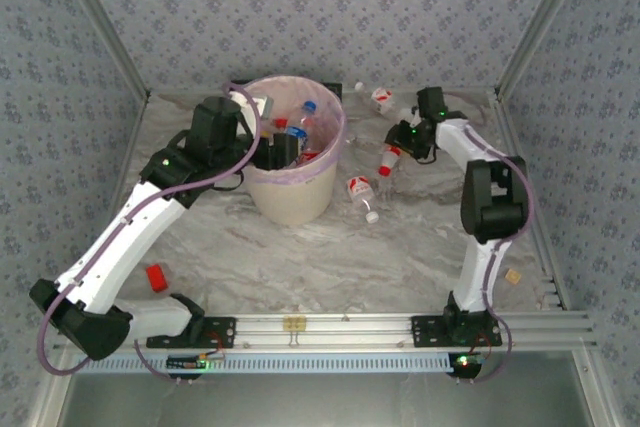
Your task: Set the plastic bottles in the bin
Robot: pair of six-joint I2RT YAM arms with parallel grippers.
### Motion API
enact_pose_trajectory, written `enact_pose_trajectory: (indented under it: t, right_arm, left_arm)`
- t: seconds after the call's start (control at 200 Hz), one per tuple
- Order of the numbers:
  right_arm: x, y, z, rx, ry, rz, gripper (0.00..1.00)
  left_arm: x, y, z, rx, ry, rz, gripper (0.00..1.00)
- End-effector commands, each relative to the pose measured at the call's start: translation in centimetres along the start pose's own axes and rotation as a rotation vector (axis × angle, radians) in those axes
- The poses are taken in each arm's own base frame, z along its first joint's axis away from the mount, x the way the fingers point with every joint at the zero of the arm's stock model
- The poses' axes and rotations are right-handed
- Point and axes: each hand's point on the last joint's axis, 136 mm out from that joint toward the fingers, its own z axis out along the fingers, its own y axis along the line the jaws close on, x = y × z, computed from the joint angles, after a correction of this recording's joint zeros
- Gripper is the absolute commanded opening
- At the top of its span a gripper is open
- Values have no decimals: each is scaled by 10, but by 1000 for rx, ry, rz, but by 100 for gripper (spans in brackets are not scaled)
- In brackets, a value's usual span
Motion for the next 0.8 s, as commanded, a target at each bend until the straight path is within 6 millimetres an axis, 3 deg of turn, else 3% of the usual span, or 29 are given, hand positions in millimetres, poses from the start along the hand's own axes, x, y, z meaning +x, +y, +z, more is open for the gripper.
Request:
enact_pose_trajectory:
  t: [0.0,0.11,0.265,0.375,0.6,0.795]
  right_arm:
    - [9,20,-65,-124,19,-175,48]
    - [18,36,-112,-264,9,-249,43]
    - [43,88,-179,-557,-19,-366,43]
    - [67,115,-214,-720,-21,-447,43]
    - [98,151,-259,-862,-62,-544,41]
    - [108,171,-277,-909,-83,-600,40]
  left_arm:
    - [-38,-32,-11,144,-105,-48,78]
    - [-54,-58,-13,277,-125,-49,78]
    - [-73,-82,-11,400,-135,-67,78]
    - [-85,-97,-13,477,-154,-75,85]
    - [-92,-115,5,528,-128,-88,91]
    - [-75,-140,27,564,-43,-41,90]
